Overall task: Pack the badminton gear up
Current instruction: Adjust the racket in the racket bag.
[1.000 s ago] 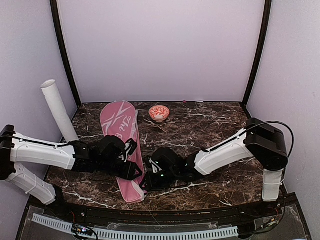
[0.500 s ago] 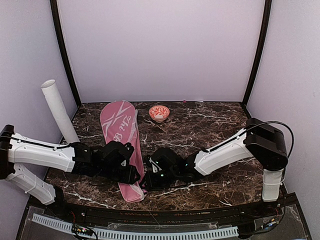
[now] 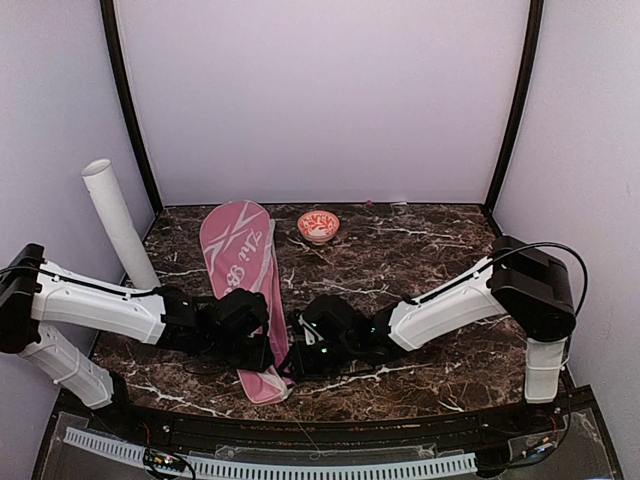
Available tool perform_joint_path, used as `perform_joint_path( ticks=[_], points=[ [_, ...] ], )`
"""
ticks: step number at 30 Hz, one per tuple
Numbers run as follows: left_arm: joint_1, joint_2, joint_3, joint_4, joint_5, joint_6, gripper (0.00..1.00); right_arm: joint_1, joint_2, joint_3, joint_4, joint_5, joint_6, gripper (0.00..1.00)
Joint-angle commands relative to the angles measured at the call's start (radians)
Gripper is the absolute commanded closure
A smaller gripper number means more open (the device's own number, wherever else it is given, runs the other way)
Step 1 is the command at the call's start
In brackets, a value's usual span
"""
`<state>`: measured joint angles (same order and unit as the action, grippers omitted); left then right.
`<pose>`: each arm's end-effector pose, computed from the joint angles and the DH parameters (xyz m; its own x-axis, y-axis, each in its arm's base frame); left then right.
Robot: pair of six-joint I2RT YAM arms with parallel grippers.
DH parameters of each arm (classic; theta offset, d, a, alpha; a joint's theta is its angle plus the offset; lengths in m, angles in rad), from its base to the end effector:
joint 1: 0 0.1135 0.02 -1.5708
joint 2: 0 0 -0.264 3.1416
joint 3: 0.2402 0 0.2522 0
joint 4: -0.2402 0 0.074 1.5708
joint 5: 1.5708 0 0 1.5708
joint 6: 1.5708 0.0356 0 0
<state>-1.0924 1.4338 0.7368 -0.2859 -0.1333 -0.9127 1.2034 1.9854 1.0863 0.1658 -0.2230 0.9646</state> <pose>0.1289 -0.2383 0.1729 -0.9035 0.0391 -0.4267 0.2143 0.9035 -0.3711 0.1387 0.3822 0.1280 -0.9335 -0.1940 -0.3017 -0.3546 0.6256 0.6949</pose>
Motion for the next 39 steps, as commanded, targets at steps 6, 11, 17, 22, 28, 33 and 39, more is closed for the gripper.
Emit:
perform_joint_path(
  ticks=[6,11,17,22,28,33,39],
  points=[
    [-0.001,-0.062,-0.021,0.104,0.048,0.053,1.0,-0.005,0.025,0.028,0.036,0.068,-0.035,0.95],
    [-0.001,-0.142,-0.069,0.234,0.099,0.107,1.0,-0.008,0.051,0.023,0.024,0.078,-0.005,0.96],
    [0.015,-0.203,-0.146,0.338,0.14,0.095,1.0,-0.008,0.055,0.014,0.034,0.065,0.005,0.96],
    [0.026,-0.202,-0.196,0.371,0.163,0.069,1.0,-0.007,0.019,0.023,0.059,0.039,0.005,0.95],
    [0.032,-0.177,-0.222,0.433,0.198,0.07,1.0,-0.006,0.036,0.035,0.123,-0.007,0.005,0.94],
    [0.034,-0.15,-0.219,0.472,0.219,0.072,1.0,-0.004,0.076,0.049,0.111,-0.006,-0.007,0.93],
    [0.038,-0.165,-0.229,0.466,0.213,0.071,1.0,-0.005,0.037,0.03,0.092,0.007,-0.021,0.83]
  ],
)
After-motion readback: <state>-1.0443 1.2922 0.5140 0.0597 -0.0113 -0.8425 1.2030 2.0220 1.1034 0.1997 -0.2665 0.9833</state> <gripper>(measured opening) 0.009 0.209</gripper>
